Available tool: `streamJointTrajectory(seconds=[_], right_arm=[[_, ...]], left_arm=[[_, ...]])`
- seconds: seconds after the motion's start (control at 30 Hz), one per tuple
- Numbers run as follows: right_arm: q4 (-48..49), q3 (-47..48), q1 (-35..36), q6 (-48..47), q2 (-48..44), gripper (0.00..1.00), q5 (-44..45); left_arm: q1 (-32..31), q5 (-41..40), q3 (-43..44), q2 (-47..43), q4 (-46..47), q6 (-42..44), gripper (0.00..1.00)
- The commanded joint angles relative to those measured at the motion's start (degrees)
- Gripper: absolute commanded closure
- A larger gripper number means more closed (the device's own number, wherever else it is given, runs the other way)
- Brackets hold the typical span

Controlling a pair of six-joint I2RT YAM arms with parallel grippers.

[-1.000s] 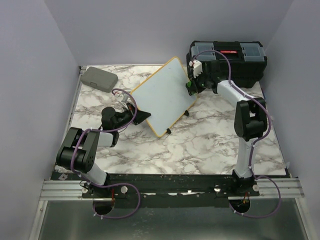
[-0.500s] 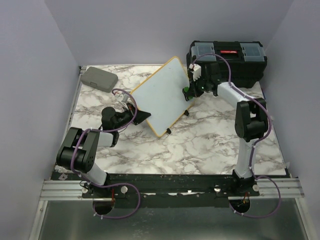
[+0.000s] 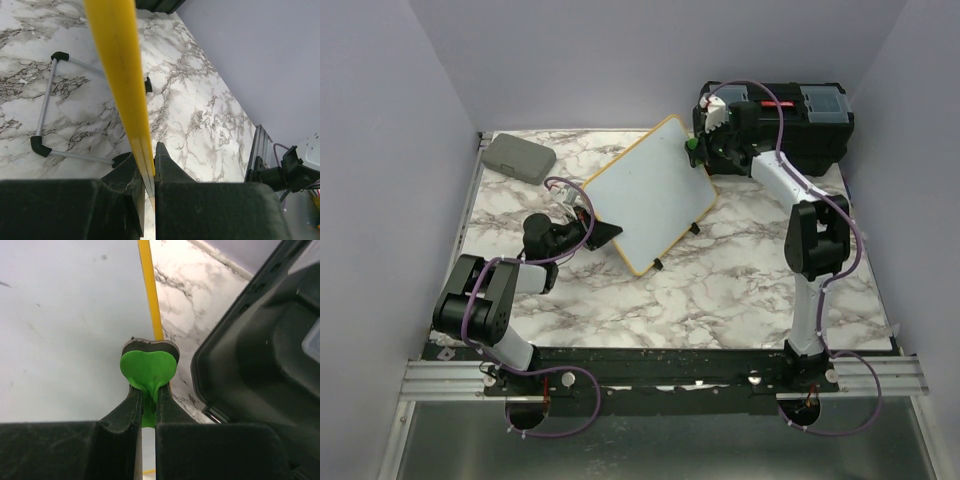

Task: Erase the whiteboard
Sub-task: Erase the whiteboard at the whiteboard stand.

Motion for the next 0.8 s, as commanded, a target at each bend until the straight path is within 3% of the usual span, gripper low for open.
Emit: streamJointTrajectory(seconds=[0.0, 0.17, 0.37, 0.77], right_arm=[[-4.28, -5.60, 0.28, -6.95, 1.00, 0.99, 4.96], [-6.91, -12.43, 0.00, -14.18, -0.75, 0.99, 3.66], [-7.92, -14.63, 0.00, -15.23, -1.05, 0.99, -0.28], [-9.99, 6.45, 0.00, -0.36, 5.97, 0.99, -3.81]], left_arm=[[-1.54, 10.10, 0.83, 0.10, 1.52, 0.75, 1.00], [-1.54, 10.12, 1.05, 0.46, 1.86, 0.55, 1.00], [-1.54, 10.18, 0.95, 0.53, 1.97, 0.47, 1.00], [-1.54, 10.46, 0.71, 0.38, 1.79, 0.55, 1.00]])
